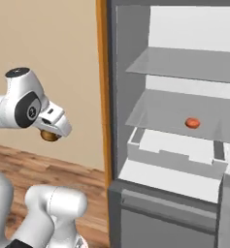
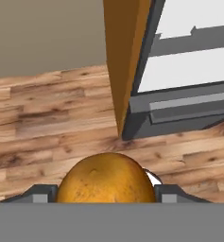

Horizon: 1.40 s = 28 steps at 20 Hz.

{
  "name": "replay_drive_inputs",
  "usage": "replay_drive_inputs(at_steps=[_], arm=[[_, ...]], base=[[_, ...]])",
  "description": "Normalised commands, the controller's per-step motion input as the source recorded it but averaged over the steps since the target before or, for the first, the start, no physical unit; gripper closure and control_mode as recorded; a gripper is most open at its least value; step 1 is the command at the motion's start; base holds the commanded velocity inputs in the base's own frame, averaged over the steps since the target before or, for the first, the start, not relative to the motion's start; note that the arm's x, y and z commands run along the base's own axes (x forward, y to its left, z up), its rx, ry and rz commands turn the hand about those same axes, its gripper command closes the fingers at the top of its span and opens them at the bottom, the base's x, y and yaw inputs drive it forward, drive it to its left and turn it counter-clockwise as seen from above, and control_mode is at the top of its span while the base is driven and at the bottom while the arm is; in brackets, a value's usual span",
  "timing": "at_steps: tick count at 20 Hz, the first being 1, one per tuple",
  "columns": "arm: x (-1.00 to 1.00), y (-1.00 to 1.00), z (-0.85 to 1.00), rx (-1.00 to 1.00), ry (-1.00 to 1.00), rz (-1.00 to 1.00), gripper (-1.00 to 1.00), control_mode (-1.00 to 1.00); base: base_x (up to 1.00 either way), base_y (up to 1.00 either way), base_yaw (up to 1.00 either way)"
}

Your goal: Place the cold items (mango and squash) from the fridge in one tupperware on the dining counter. Place the warm items (kebab skewer and hot dog) in the stove area in another tupperware.

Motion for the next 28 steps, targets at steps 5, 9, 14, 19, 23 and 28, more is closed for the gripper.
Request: replay_drive_inputs(at_steps=[5,9,14,19,23,28], arm=[[0.00,0.00,0.00,0.00,0.00,0.00,1.00,1.00],[0.00,0.00,0.00,0.00,0.00,0.00,1.00,1.00],[0.00,0.00,0.00,0.00,0.00,0.00,1.00,1.00],[0.00,0.00,0.00,0.00,0.00,0.00,1.00,1.00],[0.00,0.00,0.00,0.00,0.00,0.00,1.00,1.00],[0.00,0.00,0.00,0.00,0.00,0.00,1.00,1.00]], base=[[0.00,0.80,0.85],[-0.07,0.53,0.99],[-0.06,0.38,1.00],[-0.01,0.35,1.00],[0.00,0.32,1.00],[0.00,0.16,0.98]])
